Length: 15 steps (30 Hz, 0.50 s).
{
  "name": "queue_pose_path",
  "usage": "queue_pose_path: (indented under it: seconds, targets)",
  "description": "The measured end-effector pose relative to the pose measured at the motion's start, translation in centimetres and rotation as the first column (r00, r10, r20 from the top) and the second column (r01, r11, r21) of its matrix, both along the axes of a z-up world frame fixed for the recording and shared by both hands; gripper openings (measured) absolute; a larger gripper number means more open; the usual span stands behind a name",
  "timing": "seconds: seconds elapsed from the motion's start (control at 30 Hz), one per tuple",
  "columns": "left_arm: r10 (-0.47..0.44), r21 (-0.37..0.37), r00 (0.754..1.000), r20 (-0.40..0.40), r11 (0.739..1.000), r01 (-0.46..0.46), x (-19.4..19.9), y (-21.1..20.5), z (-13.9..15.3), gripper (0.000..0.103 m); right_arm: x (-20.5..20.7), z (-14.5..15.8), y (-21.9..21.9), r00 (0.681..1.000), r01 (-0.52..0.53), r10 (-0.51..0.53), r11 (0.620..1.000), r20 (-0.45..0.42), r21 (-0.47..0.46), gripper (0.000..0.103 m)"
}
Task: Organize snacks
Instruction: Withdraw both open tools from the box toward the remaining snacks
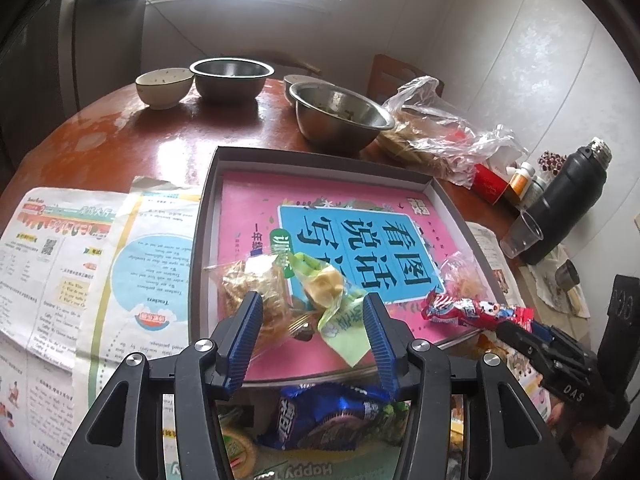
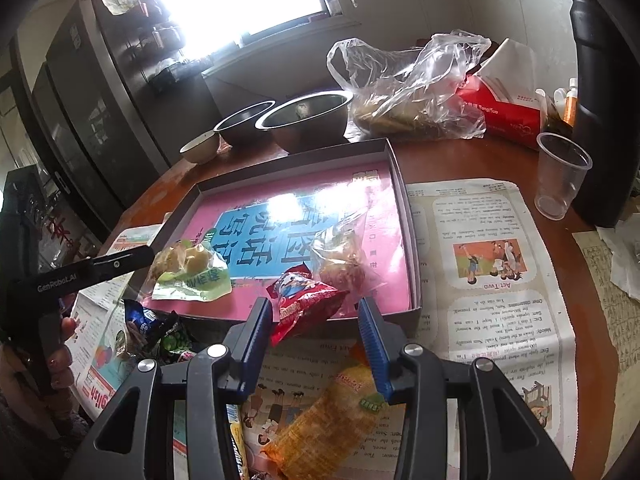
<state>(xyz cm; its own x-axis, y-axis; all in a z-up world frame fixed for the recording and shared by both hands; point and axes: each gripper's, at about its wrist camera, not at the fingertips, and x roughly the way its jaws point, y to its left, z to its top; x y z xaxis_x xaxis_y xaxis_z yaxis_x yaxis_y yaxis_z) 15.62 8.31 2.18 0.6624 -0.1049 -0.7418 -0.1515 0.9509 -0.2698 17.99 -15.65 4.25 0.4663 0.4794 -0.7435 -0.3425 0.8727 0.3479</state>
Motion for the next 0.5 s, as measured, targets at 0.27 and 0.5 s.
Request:
queue_pose_path:
  seconds: [0.27, 0.5]
  targets:
    - [0.01, 0.0, 1.0, 0.0, 1.0, -0.01, -0.9, 0.6, 0.1, 0.058, 0.3, -0.4, -0.4, 1.0, 0.021, -0.021, 1.0, -0.014, -0.006, 0.044]
    - [0.016, 0.004, 1.0, 0.001, 1.0, -0.016, -1.5, 0.9, 0.3, 0.059, 0.6, -0.5, -0.4, 0.999, 0.035, -0.034, 0.998, 0.012, -0.043, 0.044]
